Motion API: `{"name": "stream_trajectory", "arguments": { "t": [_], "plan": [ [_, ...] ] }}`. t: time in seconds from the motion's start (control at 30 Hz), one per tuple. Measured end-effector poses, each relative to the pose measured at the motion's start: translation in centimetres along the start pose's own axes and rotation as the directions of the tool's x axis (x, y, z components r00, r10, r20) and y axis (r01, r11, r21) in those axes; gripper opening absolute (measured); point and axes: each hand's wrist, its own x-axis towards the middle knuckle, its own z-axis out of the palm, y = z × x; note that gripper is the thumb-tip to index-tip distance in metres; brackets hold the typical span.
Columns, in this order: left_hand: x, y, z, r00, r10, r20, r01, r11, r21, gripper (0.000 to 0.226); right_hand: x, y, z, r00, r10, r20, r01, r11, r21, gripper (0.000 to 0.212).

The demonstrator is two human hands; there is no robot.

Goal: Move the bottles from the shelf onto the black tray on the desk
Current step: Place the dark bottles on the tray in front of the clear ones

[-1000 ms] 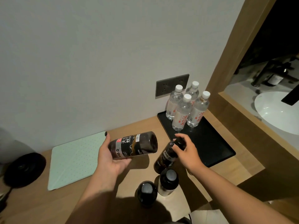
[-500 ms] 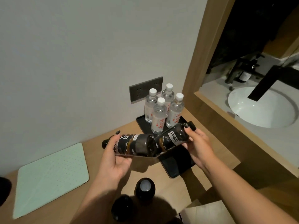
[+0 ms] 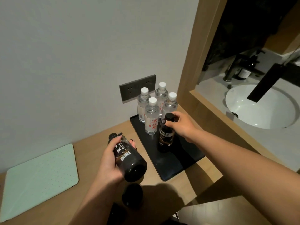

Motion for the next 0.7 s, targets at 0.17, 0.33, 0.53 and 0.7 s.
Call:
{"name": "stream_trajectory", "arguments": {
  "t": [0.17,0.33,0.53,0.7],
  "plan": [
    [0.4,0.2,0.2,0.998,0.041,-0.04,-0.043,0.998,-0.04,0.052,0.9,1.6,1.0,0.995,-0.051,0.09,0.056,0.997,-0.05,0.024],
    [1.1,-0.2,0.8,0.996,0.057,-0.075,-0.06,0.998,-0.033,0.062,1.5,2.9,2.0,0.984,-0.105,0.143,0.12,0.988,-0.101,0.029],
    [1.8,-1.2,1.7,0.989,0.084,-0.121,-0.081,0.996,0.032,0.061,2.8,3.0,2.3,0.979,-0.142,0.144,0.157,0.982,-0.103,0.031],
    [2.1,-1.8,1.9,0.986,0.075,-0.148,-0.057,0.991,0.122,0.043,3.4,3.5,2.3,0.983,-0.118,0.139,0.13,0.988,-0.08,0.033]
  ]
}}
